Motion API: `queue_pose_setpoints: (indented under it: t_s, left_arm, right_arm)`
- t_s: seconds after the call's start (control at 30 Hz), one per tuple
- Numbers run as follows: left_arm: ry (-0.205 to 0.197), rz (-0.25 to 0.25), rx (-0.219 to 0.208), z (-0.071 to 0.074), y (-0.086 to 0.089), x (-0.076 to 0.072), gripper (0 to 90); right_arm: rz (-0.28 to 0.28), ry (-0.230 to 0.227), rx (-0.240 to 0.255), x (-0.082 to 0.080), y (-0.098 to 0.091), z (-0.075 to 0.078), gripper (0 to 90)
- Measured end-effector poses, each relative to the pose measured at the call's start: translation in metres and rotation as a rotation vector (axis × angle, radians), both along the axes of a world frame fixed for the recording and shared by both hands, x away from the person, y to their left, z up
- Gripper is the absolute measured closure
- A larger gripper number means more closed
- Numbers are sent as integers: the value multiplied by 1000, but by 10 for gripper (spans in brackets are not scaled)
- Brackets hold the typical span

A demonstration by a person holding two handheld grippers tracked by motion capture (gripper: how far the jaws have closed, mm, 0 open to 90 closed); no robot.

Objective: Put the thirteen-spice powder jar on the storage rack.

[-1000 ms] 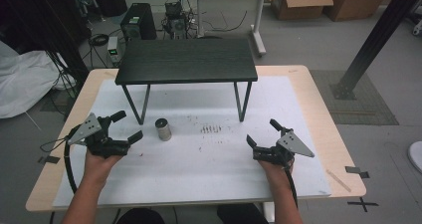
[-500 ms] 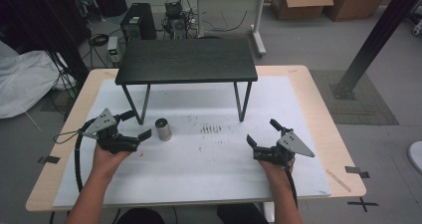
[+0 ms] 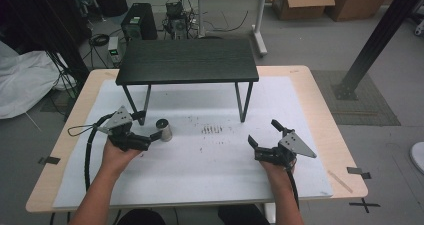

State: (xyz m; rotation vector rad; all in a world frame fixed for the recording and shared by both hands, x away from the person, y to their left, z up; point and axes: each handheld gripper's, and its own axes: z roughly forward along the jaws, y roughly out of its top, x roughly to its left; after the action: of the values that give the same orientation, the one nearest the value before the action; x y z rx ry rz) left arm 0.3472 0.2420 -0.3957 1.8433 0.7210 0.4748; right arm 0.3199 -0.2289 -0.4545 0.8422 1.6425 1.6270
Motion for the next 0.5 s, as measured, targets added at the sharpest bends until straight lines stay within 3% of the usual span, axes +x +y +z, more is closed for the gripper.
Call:
queue_pose_setpoints:
  t_s: [0.1,0.33,0.5]
  left_arm:
    - [12,2,13,0,-4,2,3]
    - [111,36,60,-11,-14,14,3]
    - [123,39,68,-14,-16,17,3]
  right_arm:
    - [-1,0,1,0,0,0,0]
    - [-1,-1,3,0,0,0,0]
    - [-1,-1,3,0,0,0,0]
